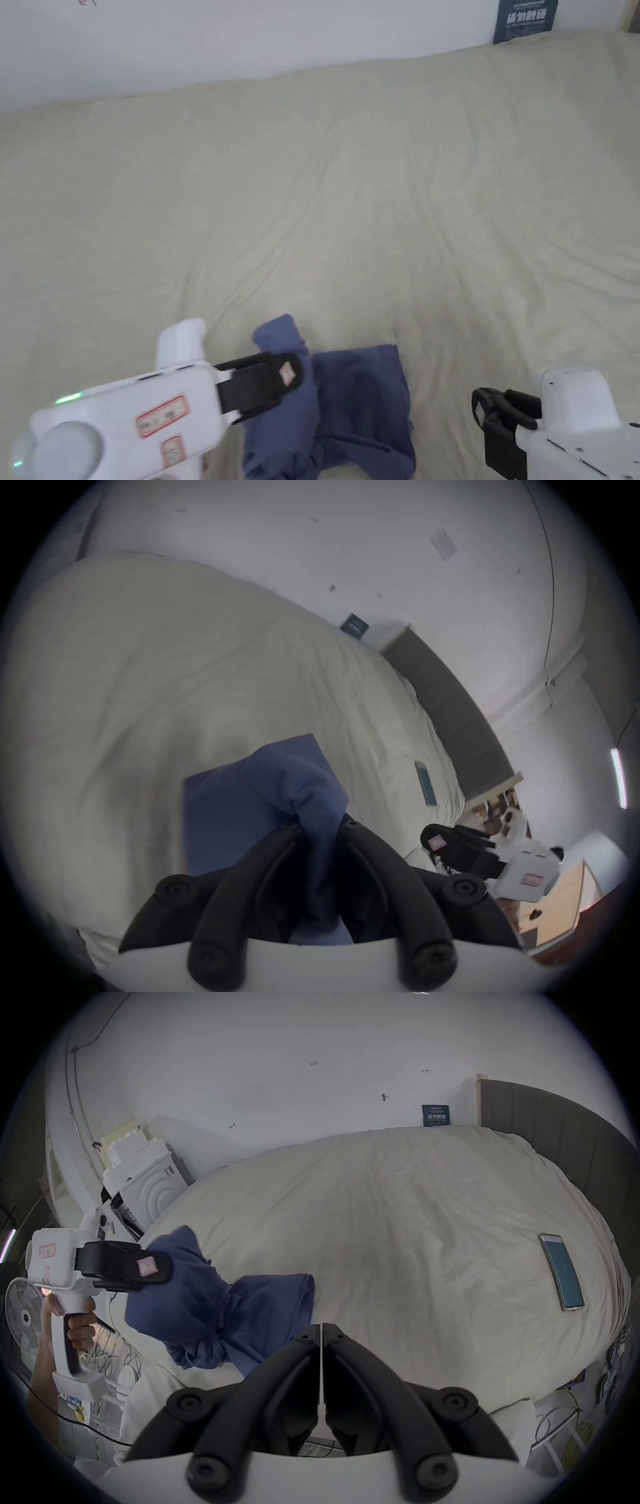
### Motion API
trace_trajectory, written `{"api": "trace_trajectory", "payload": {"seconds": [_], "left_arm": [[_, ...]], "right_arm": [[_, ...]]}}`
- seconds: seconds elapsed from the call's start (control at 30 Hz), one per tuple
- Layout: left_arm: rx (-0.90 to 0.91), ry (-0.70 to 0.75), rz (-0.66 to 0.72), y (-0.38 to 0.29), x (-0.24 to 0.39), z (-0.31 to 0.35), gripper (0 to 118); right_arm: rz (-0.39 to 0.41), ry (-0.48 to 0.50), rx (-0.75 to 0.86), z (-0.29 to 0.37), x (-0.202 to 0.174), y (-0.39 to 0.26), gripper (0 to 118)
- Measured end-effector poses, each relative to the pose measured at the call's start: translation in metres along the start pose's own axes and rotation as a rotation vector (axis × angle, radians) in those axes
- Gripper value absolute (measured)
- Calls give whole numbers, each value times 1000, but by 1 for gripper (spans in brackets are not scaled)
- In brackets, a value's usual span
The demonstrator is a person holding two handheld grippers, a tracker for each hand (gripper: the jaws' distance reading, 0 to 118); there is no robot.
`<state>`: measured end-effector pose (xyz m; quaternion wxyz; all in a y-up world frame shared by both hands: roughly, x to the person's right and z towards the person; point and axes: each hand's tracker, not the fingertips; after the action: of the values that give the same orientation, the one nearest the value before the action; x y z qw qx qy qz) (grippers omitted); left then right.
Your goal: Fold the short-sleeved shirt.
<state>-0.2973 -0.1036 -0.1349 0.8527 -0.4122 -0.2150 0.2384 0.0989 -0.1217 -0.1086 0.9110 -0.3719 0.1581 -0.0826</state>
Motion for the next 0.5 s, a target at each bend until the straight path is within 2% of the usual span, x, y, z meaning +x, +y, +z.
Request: {"api": "trace_trajectory", "payload": {"seconds": [0.03,0.07,0.13,0.27,0.33,0.37,0.4,0.43,0.47,0.5], "left_arm": [[-27,9,-43,-3,0,-5,12],[-61,11,-62,10,31,-64,12],[-129,-2,-48,14,41,-110,12],[-167,-17,5,8,50,-146,12],[-214,-2,-67,0,51,-159,13],[-233,14,-54,-3,52,-164,14],[-248,11,-50,-4,53,-171,22],[-259,12,-40,-5,52,-173,36],[-254,1,-28,-7,51,-170,57],[-250,-26,-22,-7,51,-169,87]], "right_arm": [[-9,-8,3,1,3,-1,4],[-23,-13,3,1,7,-1,4],[-37,-21,8,5,12,-2,4],[-40,-44,19,11,20,0,4],[-49,-51,23,11,25,0,4],[-58,-51,23,11,26,0,5],[-63,-51,21,10,27,-1,5],[-67,-54,21,10,27,-1,4],[-67,-57,20,10,27,-1,4],[-65,-57,17,10,27,-2,4]]}}
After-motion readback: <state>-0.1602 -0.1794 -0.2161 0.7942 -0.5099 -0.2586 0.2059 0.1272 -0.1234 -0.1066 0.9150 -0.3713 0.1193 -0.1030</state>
